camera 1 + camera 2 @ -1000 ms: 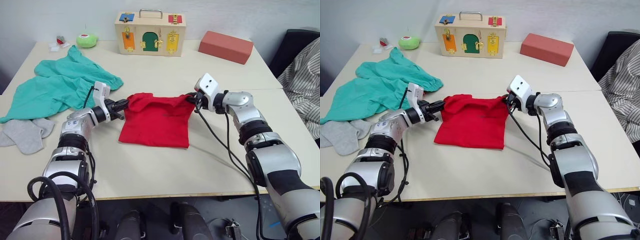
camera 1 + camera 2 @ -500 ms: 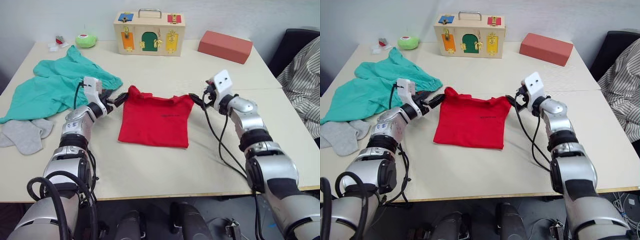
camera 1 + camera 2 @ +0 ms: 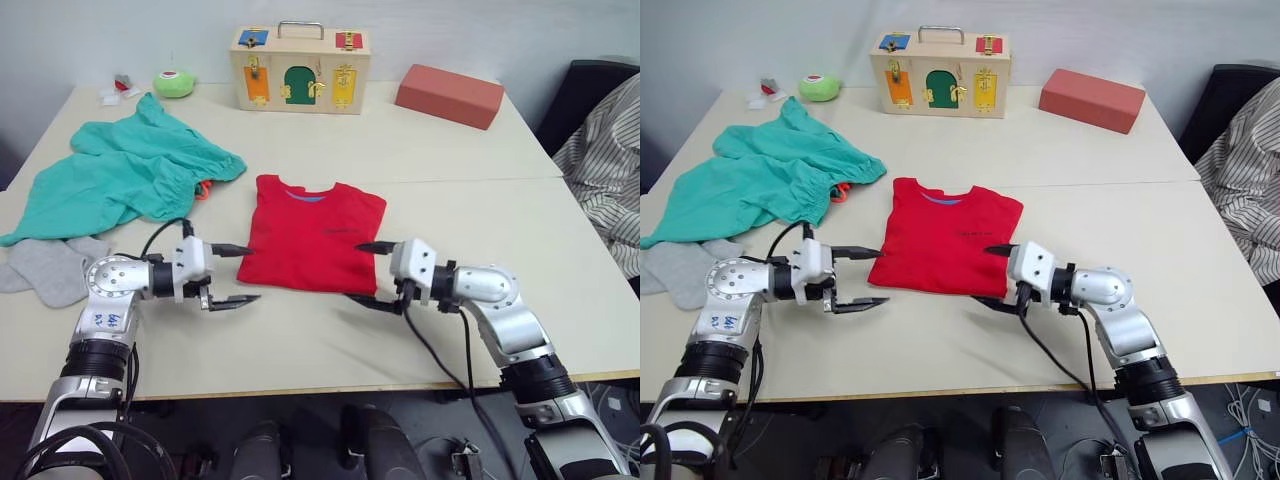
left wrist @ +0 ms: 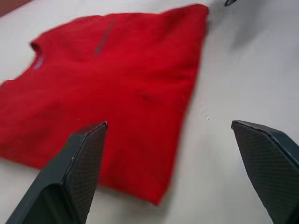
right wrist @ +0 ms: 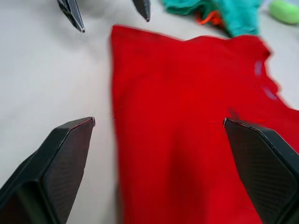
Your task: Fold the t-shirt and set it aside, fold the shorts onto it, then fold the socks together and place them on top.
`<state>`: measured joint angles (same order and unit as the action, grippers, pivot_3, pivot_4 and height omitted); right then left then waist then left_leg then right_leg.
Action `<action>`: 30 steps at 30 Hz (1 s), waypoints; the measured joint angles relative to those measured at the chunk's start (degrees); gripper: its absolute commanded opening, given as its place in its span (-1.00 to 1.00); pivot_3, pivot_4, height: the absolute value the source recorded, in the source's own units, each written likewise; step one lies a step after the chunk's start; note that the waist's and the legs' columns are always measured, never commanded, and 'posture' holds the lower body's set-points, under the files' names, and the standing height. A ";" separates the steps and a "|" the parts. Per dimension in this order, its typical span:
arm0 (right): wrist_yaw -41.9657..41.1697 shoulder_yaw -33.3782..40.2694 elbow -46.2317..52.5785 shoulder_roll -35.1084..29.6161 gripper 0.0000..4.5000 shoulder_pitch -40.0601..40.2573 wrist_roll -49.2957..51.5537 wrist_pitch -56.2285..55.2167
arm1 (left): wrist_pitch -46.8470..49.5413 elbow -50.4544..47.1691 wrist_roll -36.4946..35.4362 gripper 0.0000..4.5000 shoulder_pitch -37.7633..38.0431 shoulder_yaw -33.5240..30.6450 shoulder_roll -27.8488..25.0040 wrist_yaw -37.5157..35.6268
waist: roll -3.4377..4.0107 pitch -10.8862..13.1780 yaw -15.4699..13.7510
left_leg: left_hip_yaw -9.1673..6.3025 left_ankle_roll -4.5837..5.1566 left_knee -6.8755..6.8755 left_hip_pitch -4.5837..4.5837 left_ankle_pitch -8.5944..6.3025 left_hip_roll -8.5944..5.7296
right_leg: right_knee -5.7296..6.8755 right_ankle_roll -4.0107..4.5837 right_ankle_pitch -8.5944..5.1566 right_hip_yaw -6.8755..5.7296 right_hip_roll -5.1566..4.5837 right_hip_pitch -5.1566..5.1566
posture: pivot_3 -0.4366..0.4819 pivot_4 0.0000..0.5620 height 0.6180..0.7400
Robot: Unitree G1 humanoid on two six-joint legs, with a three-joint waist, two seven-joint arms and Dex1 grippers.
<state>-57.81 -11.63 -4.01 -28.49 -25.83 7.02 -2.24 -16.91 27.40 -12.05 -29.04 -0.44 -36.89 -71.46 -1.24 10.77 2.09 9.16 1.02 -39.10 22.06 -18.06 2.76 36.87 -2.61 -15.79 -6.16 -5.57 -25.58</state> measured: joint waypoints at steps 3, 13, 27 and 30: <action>2.33 -1.60 -0.58 0.59 0.72 0.06 -2.94 -0.54 | -1.67 0.63 3.43 1.00 -0.21 1.13 0.75 3.88 | 0.00 0.00 -0.64 | -0.06 0.01 0.00 0.00 0.00 0.00 | 0.00 0.00 0.00 -0.03 -0.02 0.00 | -0.05 -0.47 1.00; 4.70 -4.04 -6.63 0.55 -0.83 0.54 -8.93 -8.49 | -8.43 7.13 9.43 -0.08 -4.30 5.31 2.04 8.70 | -0.02 -0.02 -0.61 | -0.04 0.10 -0.01 -0.10 0.06 -0.02 | 0.03 0.00 0.00 -0.07 -0.02 0.12 | -0.05 -0.47 1.00; 2.43 -1.33 5.94 -6.96 -1.00 15.05 -4.17 -10.94 | 3.82 -22.14 2.43 -0.99 15.61 5.68 -3.92 4.75 | 0.00 -0.03 -0.53 | -0.07 0.08 0.09 -0.08 -0.07 0.07 | -0.25 0.01 -0.01 -0.02 0.01 0.13 | -0.05 -0.47 1.00; 2.51 -0.71 10.83 -8.59 -1.00 20.77 -2.98 -10.28 | 7.62 -28.84 0.99 -0.99 21.03 4.38 -5.25 6.15 | 0.00 -0.03 -0.63 | -0.13 0.13 0.09 -0.10 -0.13 0.06 | -0.26 0.01 -0.01 -0.04 -0.03 0.18 | -0.05 -0.47 1.00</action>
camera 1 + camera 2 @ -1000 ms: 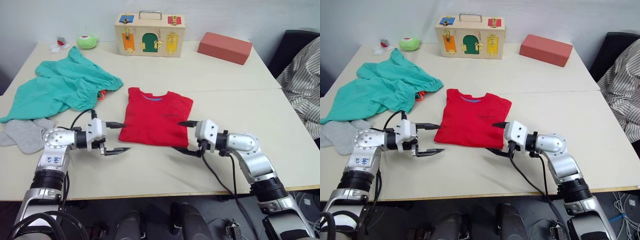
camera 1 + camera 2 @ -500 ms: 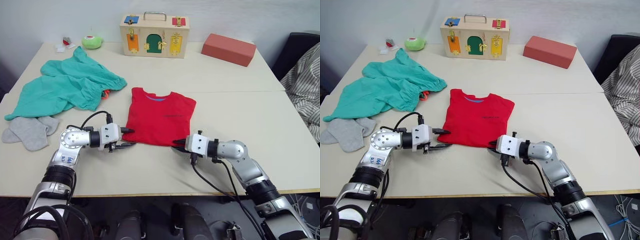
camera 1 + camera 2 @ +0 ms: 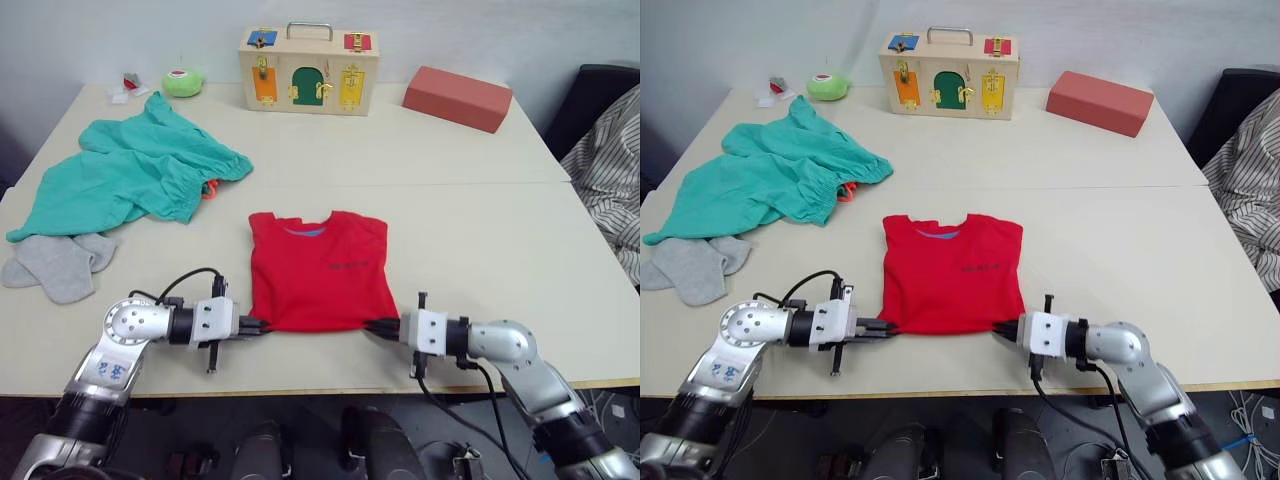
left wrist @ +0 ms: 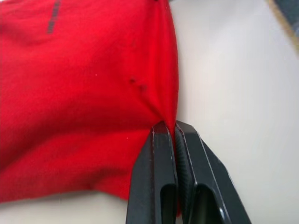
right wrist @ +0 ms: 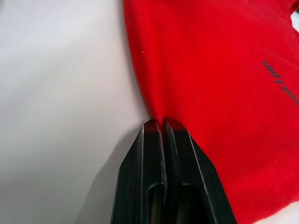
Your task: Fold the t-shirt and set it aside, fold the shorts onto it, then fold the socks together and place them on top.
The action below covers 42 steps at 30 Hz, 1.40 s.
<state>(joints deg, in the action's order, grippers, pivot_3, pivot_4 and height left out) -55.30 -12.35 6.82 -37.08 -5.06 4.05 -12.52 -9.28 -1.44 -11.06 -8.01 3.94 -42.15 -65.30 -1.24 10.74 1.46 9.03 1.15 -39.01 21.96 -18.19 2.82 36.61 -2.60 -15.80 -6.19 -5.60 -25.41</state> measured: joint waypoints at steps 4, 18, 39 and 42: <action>1.09 1.44 5.74 -1.15 -1.00 6.53 1.06 1.61 | 3.64 -8.84 -1.73 -0.99 7.85 -2.06 -2.04 1.59 | 0.00 0.00 0.00 | -0.03 -0.04 0.03 -0.03 -0.06 0.02 | 0.01 0.01 0.00 0.02 -0.01 0.01 | -0.05 -0.47 1.00; -0.02 3.16 11.68 -4.66 -0.38 14.12 7.15 7.88 | 14.97 -16.86 -6.30 -0.40 15.34 -5.44 -6.44 2.56 | -0.01 -0.01 -0.12 | -0.06 -0.04 0.03 -0.04 -0.12 0.03 | -0.04 0.07 -0.04 -0.03 0.03 0.02 | -0.05 -0.47 1.00; 1.33 -4.06 -2.33 10.65 -0.99 -11.41 10.41 13.09 | 25.75 -6.48 -7.79 -1.00 -4.21 2.51 10.05 14.43 | 0.00 -0.01 -1.13 | 0.00 -0.11 0.06 -0.41 -0.19 0.02 | -0.20 0.02 -0.16 -0.06 0.16 0.51 | -0.05 -0.47 1.00; 3.07 -4.32 -6.39 12.85 -0.99 -12.27 7.48 10.26 | 23.88 -5.85 -5.42 -1.00 -3.97 2.79 10.03 15.25 | 0.00 -0.01 -1.16 | -0.01 -0.10 0.02 -0.51 -0.19 0.03 | -0.19 0.01 -0.16 -0.04 0.12 0.59 | -0.05 -0.47 1.00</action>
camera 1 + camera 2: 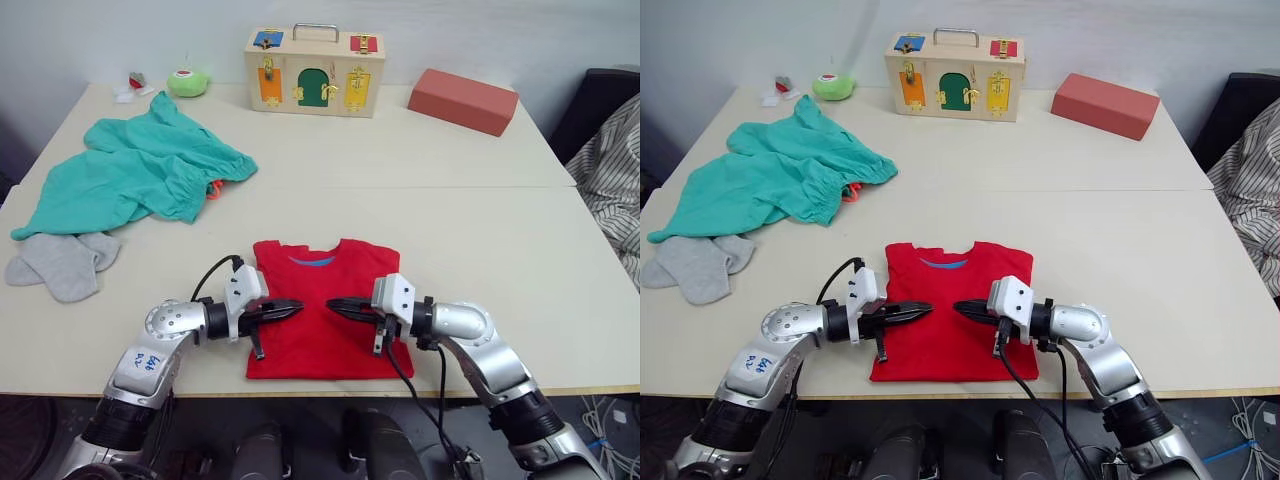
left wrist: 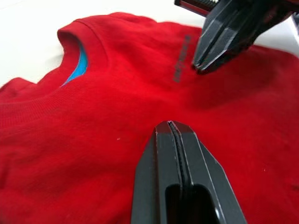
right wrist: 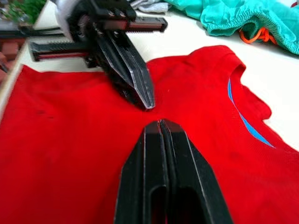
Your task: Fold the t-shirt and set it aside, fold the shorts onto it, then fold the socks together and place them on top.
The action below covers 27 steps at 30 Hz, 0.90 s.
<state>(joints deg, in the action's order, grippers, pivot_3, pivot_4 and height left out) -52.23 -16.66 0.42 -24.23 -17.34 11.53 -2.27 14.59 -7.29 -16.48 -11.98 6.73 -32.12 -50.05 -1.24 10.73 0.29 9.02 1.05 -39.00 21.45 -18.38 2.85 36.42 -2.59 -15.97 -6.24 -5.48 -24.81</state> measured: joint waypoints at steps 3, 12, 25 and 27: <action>2.82 1.19 -5.38 0.93 -0.99 -0.49 -1.90 -1.24 | -3.12 3.00 2.28 -1.00 1.11 0.13 -0.17 0.53 | 0.00 0.00 0.07 | -0.03 -0.01 0.02 -0.17 -0.03 0.01 | 0.06 0.00 0.00 0.00 -0.05 0.15 | -0.05 -0.47 1.00; 10.91 11.55 -19.05 2.55 -0.99 -5.09 -1.12 -2.25 | -9.44 7.58 3.01 -1.00 1.16 -0.49 0.00 0.68 | 0.12 -0.11 0.49 | -0.09 -0.09 0.08 -0.39 -0.05 0.04 | 0.17 0.04 -0.01 0.00 -0.08 0.29 | -0.05 -0.47 1.00; 5.86 11.11 -11.62 4.18 -0.99 -6.24 1.24 -3.87 | -3.39 9.81 -7.53 -1.00 -4.62 -9.28 3.14 -0.02 | 0.18 -0.08 1.51 | -0.12 -0.12 0.14 -0.25 -0.01 0.05 | 0.22 0.04 -0.01 -0.05 -0.03 0.16 | -0.05 -0.47 1.00; 5.20 8.49 -12.01 4.74 -0.99 -7.23 -0.61 -3.83 | -3.46 10.59 -5.69 -1.00 -6.03 -7.93 3.19 0.27 | 0.18 -0.08 1.42 | -0.12 -0.12 0.14 -0.24 -0.01 0.03 | 0.20 0.04 -0.01 -0.06 -0.04 0.16 | -0.05 -0.47 1.00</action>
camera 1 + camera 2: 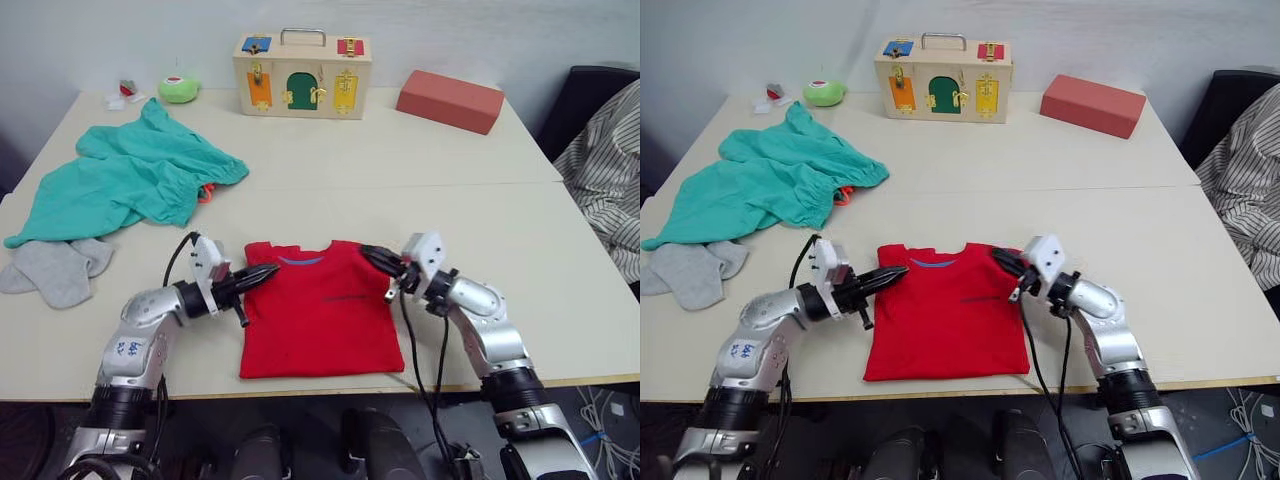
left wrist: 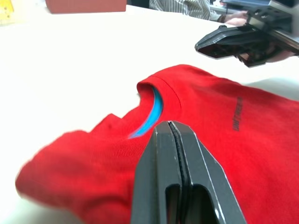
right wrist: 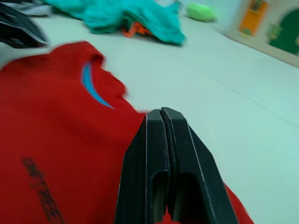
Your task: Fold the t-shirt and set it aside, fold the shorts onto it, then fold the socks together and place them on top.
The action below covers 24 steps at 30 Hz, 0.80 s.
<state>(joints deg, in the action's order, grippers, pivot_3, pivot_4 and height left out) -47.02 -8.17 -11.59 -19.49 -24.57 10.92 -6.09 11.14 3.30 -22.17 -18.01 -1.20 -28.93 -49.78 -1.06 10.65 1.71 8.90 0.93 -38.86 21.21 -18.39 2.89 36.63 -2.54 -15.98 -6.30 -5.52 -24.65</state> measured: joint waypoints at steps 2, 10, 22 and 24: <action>-0.27 -2.20 -1.81 0.68 -0.99 -0.96 -1.80 0.03 | -0.46 2.26 2.35 -1.00 -1.31 1.24 0.51 0.87 | 0.00 0.00 -0.07 | 0.00 0.00 -0.01 0.03 0.00 -0.02 | -0.02 0.00 0.00 -0.01 -0.01 0.00 | -0.05 -0.47 1.00; 5.24 0.34 -17.71 2.82 -0.99 -7.66 -4.93 -3.79 | -3.07 13.16 6.91 -1.00 -6.19 1.09 5.40 8.31 | -0.01 0.00 -0.08 | 0.00 0.04 -0.04 0.05 0.01 -0.04 | -0.05 0.00 0.00 -0.03 -0.06 0.01 | -0.05 -0.47 1.00; -1.39 6.73 -0.15 -1.04 -0.99 4.65 5.79 2.34 | -3.34 4.46 -0.15 -1.00 -0.15 -1.93 4.16 0.19 | 0.01 0.01 0.14 | 0.02 -0.04 0.33 0.06 0.02 0.03 | -0.14 0.00 0.00 0.02 0.02 -0.07 | -0.05 -0.47 1.00; -4.63 3.62 8.81 -3.36 -0.99 9.15 6.06 3.31 | -1.26 -2.43 -3.50 -1.00 3.11 -1.86 0.83 -4.82 | 0.01 0.01 0.21 | 0.03 -0.17 0.67 -0.11 0.09 0.02 | -0.27 0.00 0.00 0.02 0.05 -0.01 | -0.05 -0.47 1.00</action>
<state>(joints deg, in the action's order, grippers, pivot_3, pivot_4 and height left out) -51.66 -4.55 -2.78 -22.85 -15.42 16.98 -2.78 9.88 0.88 -25.67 -14.90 -3.06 -28.10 -54.60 -1.05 10.66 1.92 8.92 0.76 -38.18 21.10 -18.30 2.91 36.36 -2.55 -15.98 -6.27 -5.47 -24.66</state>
